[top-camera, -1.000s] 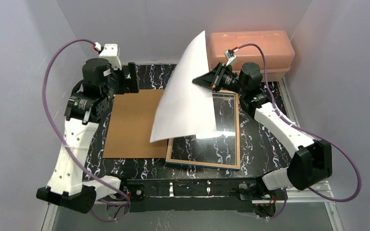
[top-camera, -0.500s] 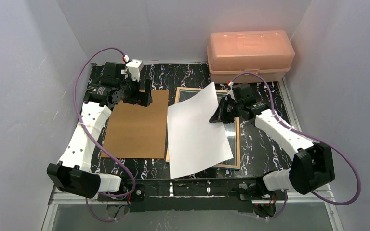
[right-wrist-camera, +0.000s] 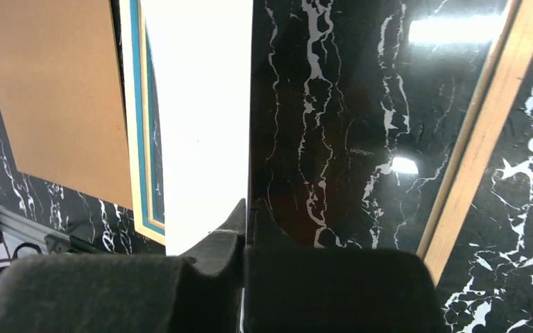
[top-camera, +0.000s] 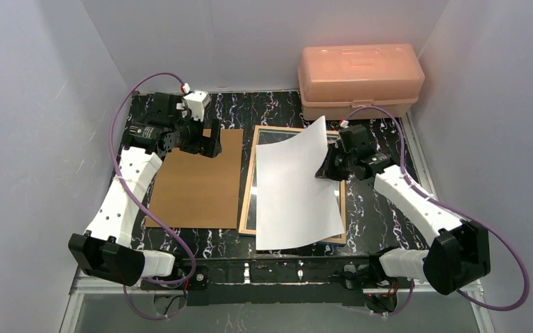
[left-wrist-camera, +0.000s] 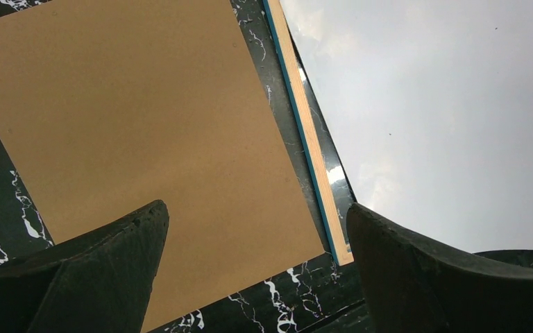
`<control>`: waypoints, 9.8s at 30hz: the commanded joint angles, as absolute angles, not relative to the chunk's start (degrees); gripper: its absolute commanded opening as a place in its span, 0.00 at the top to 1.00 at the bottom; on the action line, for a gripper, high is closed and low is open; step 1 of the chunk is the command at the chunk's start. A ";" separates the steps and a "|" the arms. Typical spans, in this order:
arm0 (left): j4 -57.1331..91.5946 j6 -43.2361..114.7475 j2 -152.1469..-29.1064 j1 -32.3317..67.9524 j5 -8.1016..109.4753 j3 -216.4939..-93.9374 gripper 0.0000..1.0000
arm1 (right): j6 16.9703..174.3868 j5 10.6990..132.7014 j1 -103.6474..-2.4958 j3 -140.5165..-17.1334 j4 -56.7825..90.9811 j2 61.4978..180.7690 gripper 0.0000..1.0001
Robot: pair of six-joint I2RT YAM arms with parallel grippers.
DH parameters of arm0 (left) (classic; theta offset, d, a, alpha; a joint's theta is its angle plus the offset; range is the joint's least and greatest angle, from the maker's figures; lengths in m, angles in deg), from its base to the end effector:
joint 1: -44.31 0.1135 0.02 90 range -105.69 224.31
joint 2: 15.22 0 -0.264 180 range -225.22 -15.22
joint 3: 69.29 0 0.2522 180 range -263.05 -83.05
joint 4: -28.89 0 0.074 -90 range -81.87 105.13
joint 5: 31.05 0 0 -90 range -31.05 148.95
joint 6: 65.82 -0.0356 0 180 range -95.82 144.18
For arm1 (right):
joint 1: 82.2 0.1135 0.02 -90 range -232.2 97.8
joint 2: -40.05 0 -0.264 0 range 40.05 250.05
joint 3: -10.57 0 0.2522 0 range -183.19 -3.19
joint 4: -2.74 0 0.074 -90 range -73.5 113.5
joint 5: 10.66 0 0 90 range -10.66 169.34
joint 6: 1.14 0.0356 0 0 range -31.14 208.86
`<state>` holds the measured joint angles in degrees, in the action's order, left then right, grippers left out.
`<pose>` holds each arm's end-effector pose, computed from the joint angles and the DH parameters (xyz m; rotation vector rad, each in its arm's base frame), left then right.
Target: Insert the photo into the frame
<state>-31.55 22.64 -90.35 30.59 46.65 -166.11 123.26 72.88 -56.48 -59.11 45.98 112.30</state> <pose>0.2619 -0.0717 0.3938 0.4140 2.2144 -0.3555 0.2394 0.1198 0.2752 0.1298 2.4542 0.6196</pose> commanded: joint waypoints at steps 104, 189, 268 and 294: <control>-30.58 2.18 -120.74 68.48 53.87 -170.08 0.68 | 132.55 93.10 -27.35 -117.37 45.90 169.13 0.01; -27.99 3.92 -128.33 46.55 40.59 -157.09 0.98 | 157.98 72.16 -35.76 -66.59 4.48 135.47 0.01; -36.04 1.75 -120.69 49.17 34.19 -163.99 0.78 | 151.71 61.74 -40.41 -66.91 1.87 139.56 0.95; -40.88 -64.71 -60.75 51.60 6.05 -146.73 0.24 | 169.70 67.81 -41.21 -91.08 5.33 138.81 0.99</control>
<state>-41.65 -54.65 -60.39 51.64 7.40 -146.55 165.48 69.06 -41.16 -91.39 13.45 142.14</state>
